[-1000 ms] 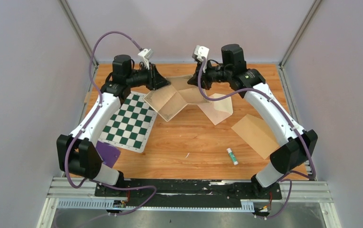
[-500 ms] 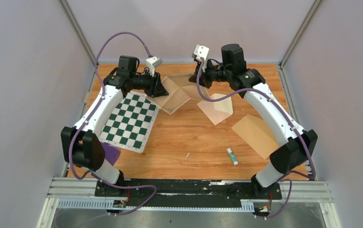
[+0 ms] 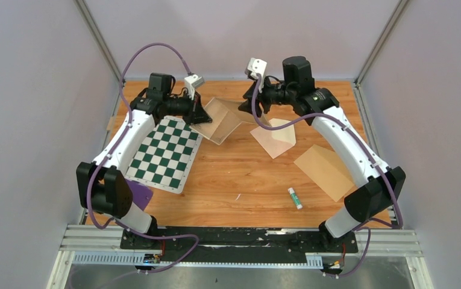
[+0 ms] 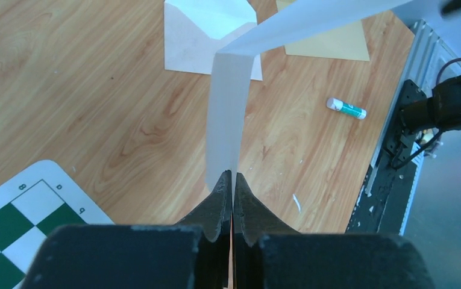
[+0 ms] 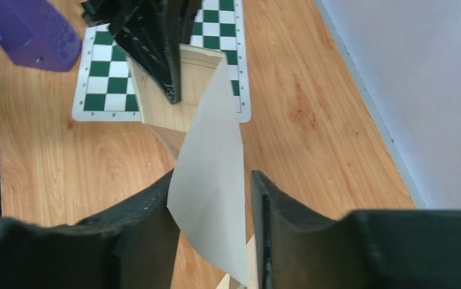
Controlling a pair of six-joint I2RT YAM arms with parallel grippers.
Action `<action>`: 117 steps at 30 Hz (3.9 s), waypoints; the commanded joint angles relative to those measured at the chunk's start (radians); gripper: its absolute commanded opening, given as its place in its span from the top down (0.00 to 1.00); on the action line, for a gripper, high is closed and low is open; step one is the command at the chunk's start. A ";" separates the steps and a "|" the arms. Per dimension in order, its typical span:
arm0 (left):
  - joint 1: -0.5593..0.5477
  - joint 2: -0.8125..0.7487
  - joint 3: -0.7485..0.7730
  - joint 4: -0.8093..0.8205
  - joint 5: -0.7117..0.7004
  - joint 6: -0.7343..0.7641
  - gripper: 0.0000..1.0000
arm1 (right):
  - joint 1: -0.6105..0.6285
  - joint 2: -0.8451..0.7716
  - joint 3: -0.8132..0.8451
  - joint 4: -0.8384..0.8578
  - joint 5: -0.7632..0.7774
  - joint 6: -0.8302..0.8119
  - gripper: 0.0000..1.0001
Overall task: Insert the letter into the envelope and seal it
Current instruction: Fold the letter.
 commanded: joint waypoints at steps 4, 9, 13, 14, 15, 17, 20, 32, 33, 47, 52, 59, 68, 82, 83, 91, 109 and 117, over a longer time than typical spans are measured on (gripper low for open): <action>0.005 -0.055 -0.035 0.102 0.141 0.016 1.00 | -0.062 0.016 0.168 -0.190 -0.336 0.095 0.36; 0.013 -0.064 -0.038 0.007 0.179 0.233 1.00 | -0.226 0.152 0.511 -0.324 -0.580 0.229 0.23; 0.016 -0.064 -0.033 -0.070 0.253 0.350 1.00 | -0.262 0.177 0.474 -0.329 -0.580 0.207 0.21; 0.015 -0.069 -0.032 -0.061 0.265 0.349 1.00 | -0.262 0.167 0.413 -0.326 -0.568 0.136 0.20; 0.015 -0.073 -0.034 -0.049 0.287 0.326 1.00 | -0.260 0.158 0.356 -0.323 -0.562 0.091 0.18; 0.013 -0.084 -0.034 0.015 0.315 0.277 1.00 | -0.252 0.153 0.277 -0.326 -0.563 0.020 0.17; 0.006 -0.099 -0.025 0.051 0.332 0.224 1.00 | -0.217 0.155 0.227 -0.333 -0.570 -0.033 0.17; -0.023 -0.124 -0.029 0.300 0.381 -0.040 0.99 | -0.116 0.167 0.161 -0.354 -0.584 -0.115 0.28; -0.024 -0.121 -0.027 0.311 0.381 -0.047 0.99 | -0.113 0.173 0.168 -0.359 -0.589 -0.116 0.30; -0.022 -0.059 0.026 0.314 0.337 -0.087 0.58 | -0.103 0.178 0.167 -0.372 -0.569 -0.127 1.00; 0.062 -0.061 0.098 0.062 0.186 0.149 0.42 | -0.106 0.170 0.148 -0.370 -0.537 -0.125 1.00; 0.203 -0.213 0.129 0.232 -0.084 0.094 0.34 | -0.111 0.175 0.133 -0.329 -0.498 -0.054 1.00; -0.068 -0.334 -0.011 0.156 0.023 0.201 0.21 | -0.109 0.209 0.220 -0.141 -0.565 0.203 1.00; -0.192 -0.251 -0.075 0.262 -0.084 0.246 0.29 | -0.066 0.144 0.212 -0.106 -0.588 0.197 0.97; -0.192 -0.247 -0.071 0.260 -0.065 0.251 0.31 | -0.065 0.143 0.212 -0.106 -0.586 0.195 0.97; -0.197 -0.197 -0.035 0.235 0.003 0.260 0.50 | -0.064 0.150 0.227 -0.106 -0.586 0.189 0.95; -0.188 -0.150 -0.019 0.264 0.005 0.104 0.87 | -0.065 0.120 0.175 -0.140 -0.457 0.112 0.84; -0.162 -0.157 -0.028 0.221 -0.007 0.144 0.94 | -0.094 -0.001 0.187 -0.334 -0.331 -0.168 0.39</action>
